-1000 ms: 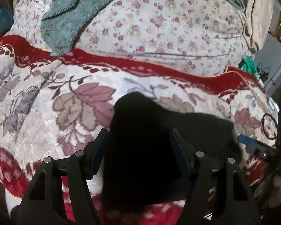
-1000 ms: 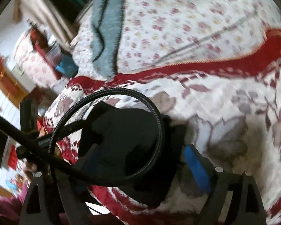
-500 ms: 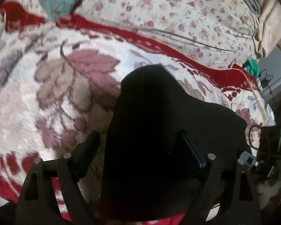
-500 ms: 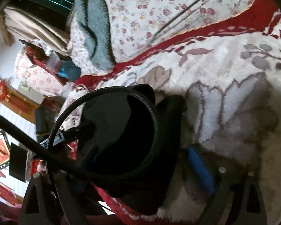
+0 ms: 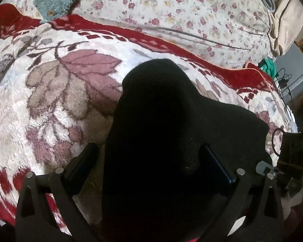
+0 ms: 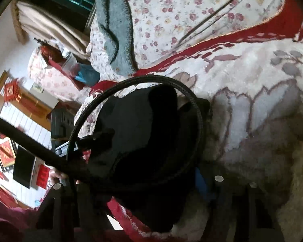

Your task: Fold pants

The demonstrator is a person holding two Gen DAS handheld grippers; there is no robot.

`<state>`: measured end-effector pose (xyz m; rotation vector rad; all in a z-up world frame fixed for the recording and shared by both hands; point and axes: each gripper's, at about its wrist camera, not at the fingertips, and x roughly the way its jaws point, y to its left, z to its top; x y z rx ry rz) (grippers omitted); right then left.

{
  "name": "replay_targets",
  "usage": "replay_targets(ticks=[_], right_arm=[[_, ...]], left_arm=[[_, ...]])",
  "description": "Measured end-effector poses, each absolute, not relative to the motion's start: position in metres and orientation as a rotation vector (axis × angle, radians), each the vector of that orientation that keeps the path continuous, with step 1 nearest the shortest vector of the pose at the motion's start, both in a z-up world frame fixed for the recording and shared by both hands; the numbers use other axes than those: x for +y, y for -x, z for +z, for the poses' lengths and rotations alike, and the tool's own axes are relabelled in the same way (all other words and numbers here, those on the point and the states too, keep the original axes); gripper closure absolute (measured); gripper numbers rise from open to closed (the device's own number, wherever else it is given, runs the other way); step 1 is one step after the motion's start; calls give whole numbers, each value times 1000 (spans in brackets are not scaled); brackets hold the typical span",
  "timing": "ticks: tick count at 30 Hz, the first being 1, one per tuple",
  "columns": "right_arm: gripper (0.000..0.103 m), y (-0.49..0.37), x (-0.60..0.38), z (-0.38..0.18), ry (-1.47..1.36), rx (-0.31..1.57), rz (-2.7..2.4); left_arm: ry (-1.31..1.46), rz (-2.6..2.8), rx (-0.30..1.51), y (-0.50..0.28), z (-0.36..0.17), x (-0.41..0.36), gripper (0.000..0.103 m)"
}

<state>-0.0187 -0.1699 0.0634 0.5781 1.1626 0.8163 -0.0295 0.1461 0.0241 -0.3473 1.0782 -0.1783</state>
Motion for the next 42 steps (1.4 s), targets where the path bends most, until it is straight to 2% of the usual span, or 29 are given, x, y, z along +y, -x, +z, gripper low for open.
replay_targets(ticks=[1, 2, 6, 8, 14, 24, 30, 33, 36, 39, 40, 42], right_arm=[[46, 20, -170, 65, -557, 1151, 823], [47, 20, -170, 67, -550, 1147, 828], [59, 18, -174, 75, -565, 1130, 844], [62, 16, -174, 79, -563, 1125, 854], [64, 4, -174, 94, -538, 1093, 852], [64, -60, -189, 104, -498, 1025, 751], [64, -99, -186, 73, -489, 1073, 682], [60, -104, -185, 56, -472, 1113, 632], [41, -101, -189, 53, -425, 1101, 578], [39, -99, -189, 57, -394, 1098, 563], [39, -98, -189, 60, -387, 1097, 559], [39, -95, -187, 69, -348, 1085, 552]], left_arm=[[359, -200, 1069, 31, 25, 144, 17], [367, -218, 1061, 33, 28, 142, 25], [347, -209, 1038, 38, 36, 137, 39], [354, -208, 1026, 39, 42, 137, 55], [357, -226, 988, 34, 64, 135, 68], [360, -232, 946, -31, 81, 118, 68], [323, -184, 980, -69, 64, 113, 68], [307, -157, 1004, -75, 50, 112, 67], [273, -146, 985, -73, 46, 112, 55], [272, -123, 980, -75, 42, 115, 41], [268, -101, 973, -74, 41, 117, 32], [279, -92, 966, -72, 40, 121, 30]])
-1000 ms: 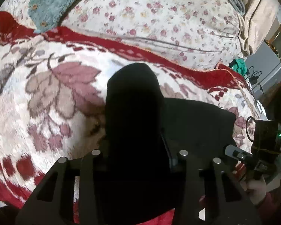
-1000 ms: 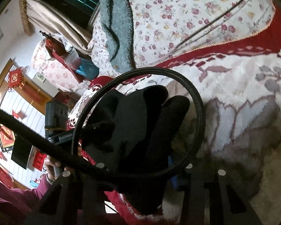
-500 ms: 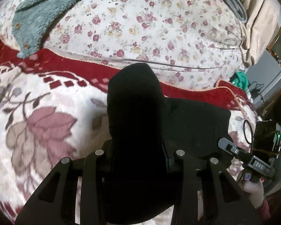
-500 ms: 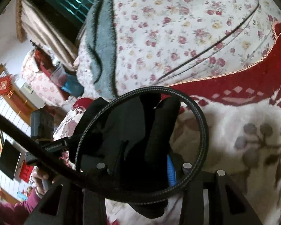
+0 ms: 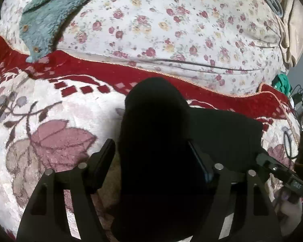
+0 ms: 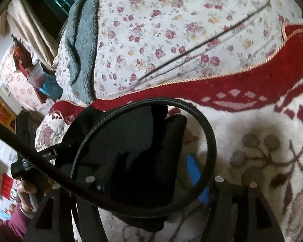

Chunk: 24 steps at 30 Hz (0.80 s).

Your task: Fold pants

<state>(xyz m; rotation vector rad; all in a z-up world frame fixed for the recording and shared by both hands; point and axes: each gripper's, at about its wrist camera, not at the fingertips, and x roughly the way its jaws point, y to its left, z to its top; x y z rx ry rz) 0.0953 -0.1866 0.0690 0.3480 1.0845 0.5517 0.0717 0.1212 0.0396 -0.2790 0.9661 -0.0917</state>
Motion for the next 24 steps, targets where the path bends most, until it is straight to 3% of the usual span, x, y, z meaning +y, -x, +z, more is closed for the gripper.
replay_targets(ticks=[8, 12, 24], right_arm=[[39, -74, -181, 109, -268, 986, 529], [27, -63, -176, 120, -282, 964, 528], [26, -41, -150, 139, -251, 934, 550]], left_arm=[[236, -7, 916, -55, 59, 118, 30], [198, 18, 864, -40, 76, 112, 30], [137, 67, 775, 14, 102, 93, 30]])
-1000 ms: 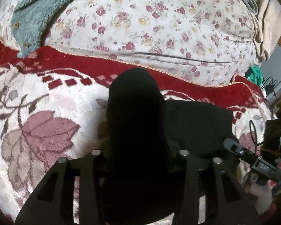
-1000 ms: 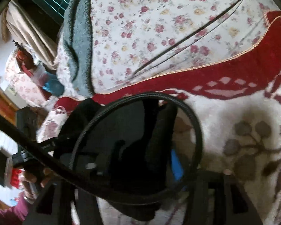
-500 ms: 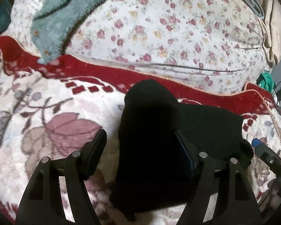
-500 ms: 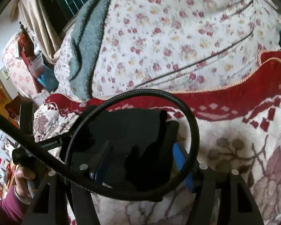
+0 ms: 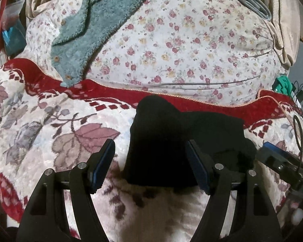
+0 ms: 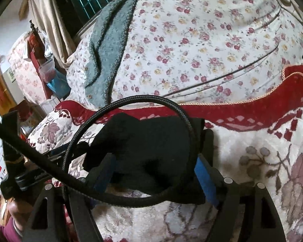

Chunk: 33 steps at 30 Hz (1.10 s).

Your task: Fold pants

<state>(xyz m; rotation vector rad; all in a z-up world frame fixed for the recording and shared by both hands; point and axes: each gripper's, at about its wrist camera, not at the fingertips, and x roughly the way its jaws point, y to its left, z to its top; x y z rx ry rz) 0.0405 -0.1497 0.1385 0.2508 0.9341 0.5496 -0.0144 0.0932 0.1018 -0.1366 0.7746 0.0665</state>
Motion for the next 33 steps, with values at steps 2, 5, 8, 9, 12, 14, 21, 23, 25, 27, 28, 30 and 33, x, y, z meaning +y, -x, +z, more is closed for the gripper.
replay_targets(ticks=[2, 5, 8, 9, 12, 14, 21, 23, 25, 27, 28, 30, 33], right_arm=[[25, -39, -146, 140, -245, 936, 550], [24, -37, -143, 141, -243, 934, 550], [24, -36, -141, 143, -247, 935, 557], [24, -36, -140, 144, -243, 935, 558], [24, -36, -139, 144, -234, 938, 562], [24, -35, -139, 145, -242, 934, 571], [24, -34, -137, 146, -237, 933, 587], [24, -34, -137, 146, -235, 935, 586], [24, -34, -137, 144, -236, 940, 586], [24, -34, -138, 142, -244, 945, 587], [24, -35, -138, 141, -249, 947, 589], [24, -34, -137, 140, -250, 950, 589], [24, -35, -136, 138, -252, 955, 594]], left_arm=[[130, 71, 772, 19, 104, 91, 30], [119, 72, 780, 26, 105, 86, 30], [120, 64, 784, 31, 106, 82, 30], [118, 65, 784, 31, 106, 81, 30], [112, 69, 783, 34, 109, 77, 30], [113, 68, 784, 35, 110, 77, 30], [104, 77, 795, 36, 110, 73, 30], [98, 79, 800, 36, 109, 71, 30], [96, 79, 802, 36, 108, 70, 30], [96, 81, 803, 36, 108, 70, 30], [97, 81, 802, 36, 108, 70, 30], [97, 80, 801, 36, 108, 70, 30], [93, 83, 808, 36, 104, 71, 30]])
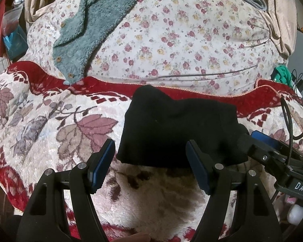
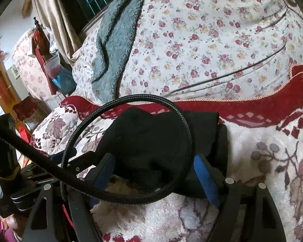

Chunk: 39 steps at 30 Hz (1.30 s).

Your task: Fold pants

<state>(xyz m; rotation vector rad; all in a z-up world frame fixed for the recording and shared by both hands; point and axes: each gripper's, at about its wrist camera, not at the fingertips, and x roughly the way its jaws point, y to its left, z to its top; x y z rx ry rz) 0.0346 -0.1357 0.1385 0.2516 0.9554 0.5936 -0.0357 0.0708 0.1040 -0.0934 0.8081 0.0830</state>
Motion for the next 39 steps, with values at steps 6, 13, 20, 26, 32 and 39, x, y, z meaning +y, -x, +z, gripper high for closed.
replay_targets(ticks=[6, 13, 20, 26, 32, 39], right_arm=[[24, -35, -132, 135, -255, 964, 601], [24, -35, -129, 132, -258, 973, 602], [24, -36, -130, 132, -264, 975, 601], [24, -36, -131, 131, -268, 978, 599], [23, -36, -131, 131, -268, 978, 600], [23, -36, -131, 131, -267, 980, 601]], left_arm=[[90, 85, 815, 34, 99, 74, 30], [90, 85, 821, 33, 97, 75, 30], [90, 86, 824, 32, 97, 75, 30], [82, 83, 826, 32, 96, 73, 30], [58, 74, 819, 30, 97, 70, 30], [39, 68, 811, 30, 100, 68, 30]])
